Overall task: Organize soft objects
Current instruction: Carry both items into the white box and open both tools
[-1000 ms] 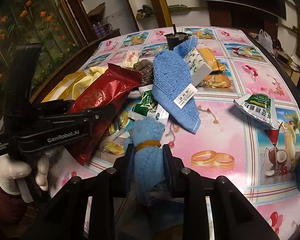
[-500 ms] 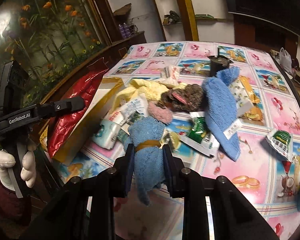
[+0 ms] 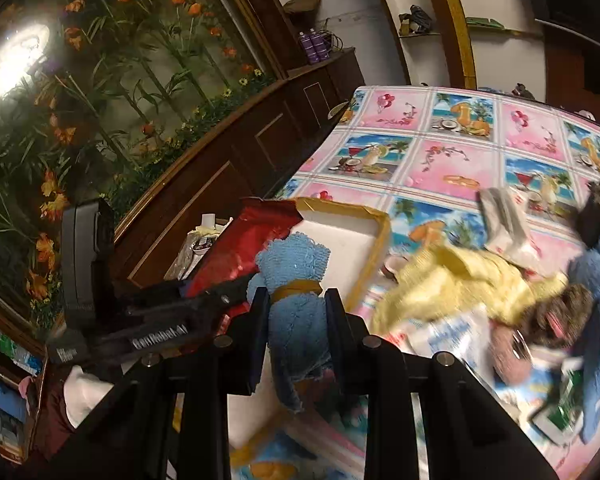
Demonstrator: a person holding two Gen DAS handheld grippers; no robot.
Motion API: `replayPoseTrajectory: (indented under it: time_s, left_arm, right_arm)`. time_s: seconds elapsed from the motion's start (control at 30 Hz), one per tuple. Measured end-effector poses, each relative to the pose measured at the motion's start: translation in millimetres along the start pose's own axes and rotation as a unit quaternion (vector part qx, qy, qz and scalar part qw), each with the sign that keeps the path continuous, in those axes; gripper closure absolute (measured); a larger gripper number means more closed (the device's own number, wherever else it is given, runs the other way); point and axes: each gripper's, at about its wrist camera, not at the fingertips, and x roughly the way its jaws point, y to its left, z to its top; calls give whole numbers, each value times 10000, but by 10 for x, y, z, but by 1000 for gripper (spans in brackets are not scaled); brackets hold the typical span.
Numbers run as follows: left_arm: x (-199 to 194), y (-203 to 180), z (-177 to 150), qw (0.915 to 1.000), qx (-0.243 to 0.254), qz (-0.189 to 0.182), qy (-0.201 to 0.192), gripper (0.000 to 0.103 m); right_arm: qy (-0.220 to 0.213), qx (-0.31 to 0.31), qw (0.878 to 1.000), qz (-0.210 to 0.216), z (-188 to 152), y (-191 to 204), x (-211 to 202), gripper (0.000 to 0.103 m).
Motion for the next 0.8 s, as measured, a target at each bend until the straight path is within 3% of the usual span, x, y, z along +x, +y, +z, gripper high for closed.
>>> replayPoseTrajectory:
  time_s: [0.27, 0.47, 0.6, 0.8]
  left_arm:
    - [314, 340, 97, 9981, -400, 423, 218, 56]
    - [153, 350, 154, 9969, -370, 676, -170, 54]
    - [-24, 235, 153, 9940, -182, 973, -472, 54]
    - [-300, -155, 28, 9886, 325, 1237, -800, 54]
  right_arm:
    - [273, 11, 9987, -431, 222, 62, 609, 77]
    - [172, 125, 9978, -626, 301, -56, 788, 67]
    - [112, 211, 9978, -611, 292, -128, 720, 59]
    - [-90, 245, 9973, -686, 163, -197, 437, 58]
